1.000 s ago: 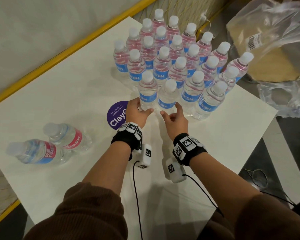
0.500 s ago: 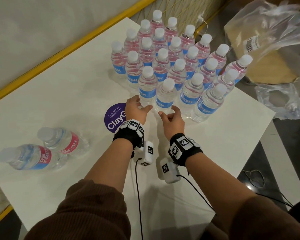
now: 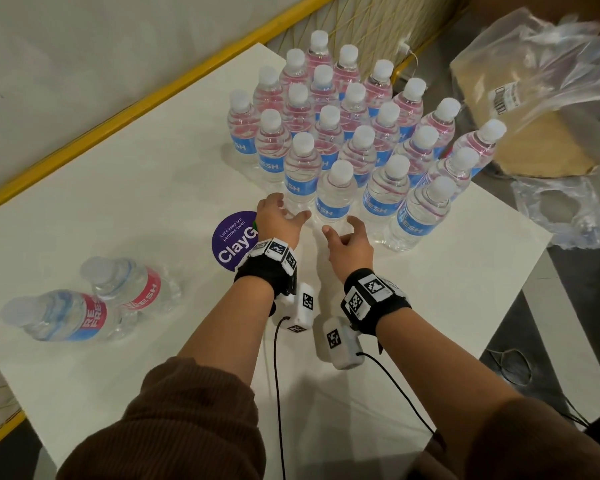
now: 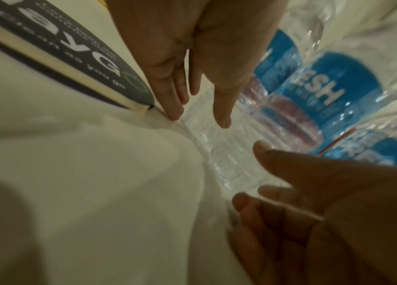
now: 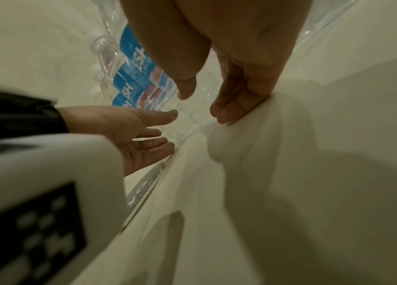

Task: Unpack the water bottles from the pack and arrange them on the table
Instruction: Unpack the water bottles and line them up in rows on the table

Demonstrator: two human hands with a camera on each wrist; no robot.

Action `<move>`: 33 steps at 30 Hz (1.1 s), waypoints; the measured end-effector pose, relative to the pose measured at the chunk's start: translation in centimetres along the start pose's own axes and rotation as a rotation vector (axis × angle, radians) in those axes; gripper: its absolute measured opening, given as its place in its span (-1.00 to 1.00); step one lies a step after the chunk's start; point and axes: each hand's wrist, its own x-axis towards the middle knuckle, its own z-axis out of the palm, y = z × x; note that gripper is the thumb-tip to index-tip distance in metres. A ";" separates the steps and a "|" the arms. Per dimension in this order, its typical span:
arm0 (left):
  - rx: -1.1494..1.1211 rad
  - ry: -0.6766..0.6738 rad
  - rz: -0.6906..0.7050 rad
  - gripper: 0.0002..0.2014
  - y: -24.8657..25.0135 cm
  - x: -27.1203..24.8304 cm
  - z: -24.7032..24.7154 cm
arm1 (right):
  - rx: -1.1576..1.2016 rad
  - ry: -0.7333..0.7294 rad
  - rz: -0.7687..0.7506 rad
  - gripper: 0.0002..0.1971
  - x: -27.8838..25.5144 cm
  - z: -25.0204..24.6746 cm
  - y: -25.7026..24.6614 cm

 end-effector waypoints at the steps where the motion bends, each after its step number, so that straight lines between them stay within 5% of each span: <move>1: -0.013 -0.006 -0.009 -0.42 0.0 -0.4 -0.5 | -0.005 -0.009 0.019 -0.43 0.0 0.0 0.2; 5: -0.067 0.033 0.028 -0.50 -0.7 -2.4 -3.8 | -0.026 -0.064 0.045 -0.65 -1.0 0.7 1.0; 12: -0.110 0.211 0.076 -0.73 -4.4 -7.8 -12.6 | -0.034 -0.289 -0.184 -0.88 -6.2 5.2 -2.1; 19: -0.032 0.293 0.185 -0.81 -6.8 -12.6 -17.7 | -0.276 -0.659 -0.412 -0.52 -11.4 11.9 -5.3; 24: 0.044 0.573 0.356 -0.87 -7.7 -14.3 -20.4 | -0.380 -0.797 -0.488 -0.22 -13.8 14.4 -5.9; 29: 0.138 0.955 0.352 -0.52 -9.7 -14.0 -22.4 | -0.288 -0.772 -0.481 -0.29 -14.3 15.2 -6.1; 33: -0.268 0.825 0.042 -0.07 -10.2 -11.9 -21.8 | -0.291 -0.717 -0.515 -0.32 -13.9 14.9 -5.3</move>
